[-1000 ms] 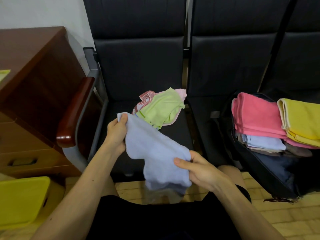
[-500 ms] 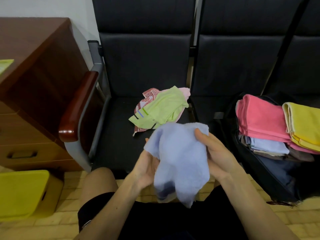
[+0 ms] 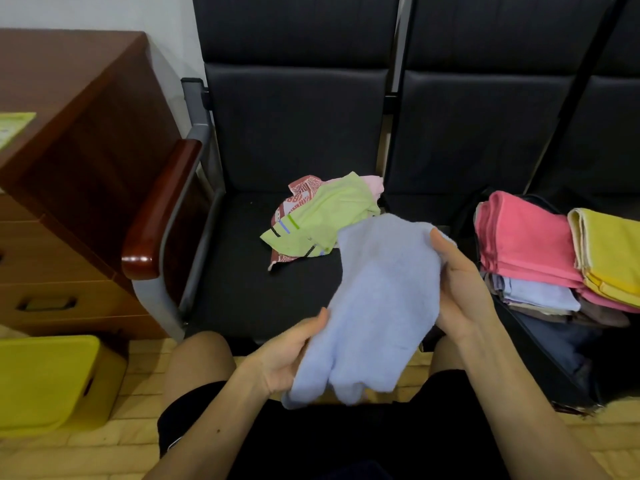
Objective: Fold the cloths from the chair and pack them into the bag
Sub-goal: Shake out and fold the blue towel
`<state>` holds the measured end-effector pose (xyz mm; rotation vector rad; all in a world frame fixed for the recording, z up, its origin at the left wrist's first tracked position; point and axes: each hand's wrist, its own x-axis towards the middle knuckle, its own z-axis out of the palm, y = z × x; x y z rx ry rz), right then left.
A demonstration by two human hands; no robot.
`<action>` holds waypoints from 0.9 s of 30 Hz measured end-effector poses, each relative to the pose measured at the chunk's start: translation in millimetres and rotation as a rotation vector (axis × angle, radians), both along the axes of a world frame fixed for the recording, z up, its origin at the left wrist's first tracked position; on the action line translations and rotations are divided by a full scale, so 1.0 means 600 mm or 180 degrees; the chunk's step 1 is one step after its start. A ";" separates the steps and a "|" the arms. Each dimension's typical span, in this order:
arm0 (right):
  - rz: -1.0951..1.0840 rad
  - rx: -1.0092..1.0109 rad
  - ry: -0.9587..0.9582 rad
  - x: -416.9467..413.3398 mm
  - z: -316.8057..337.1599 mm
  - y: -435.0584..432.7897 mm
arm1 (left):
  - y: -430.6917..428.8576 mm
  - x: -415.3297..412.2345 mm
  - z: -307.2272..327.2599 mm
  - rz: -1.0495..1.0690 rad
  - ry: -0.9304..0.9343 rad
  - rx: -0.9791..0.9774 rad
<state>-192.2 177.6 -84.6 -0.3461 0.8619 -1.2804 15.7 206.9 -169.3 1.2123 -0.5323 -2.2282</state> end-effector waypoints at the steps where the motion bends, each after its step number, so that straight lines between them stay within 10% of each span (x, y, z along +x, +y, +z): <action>1: -0.0051 0.0042 -0.0143 -0.003 -0.004 0.000 | -0.002 -0.001 0.005 0.0076 0.0020 -0.0152; 11: 0.0939 0.0829 -0.0513 0.051 -0.096 0.095 | -0.032 -0.011 0.070 0.0457 -0.0338 -0.0812; 27: 0.0402 -0.0902 0.2565 -0.011 0.035 0.014 | -0.071 0.028 0.159 0.0324 -0.1311 -0.1831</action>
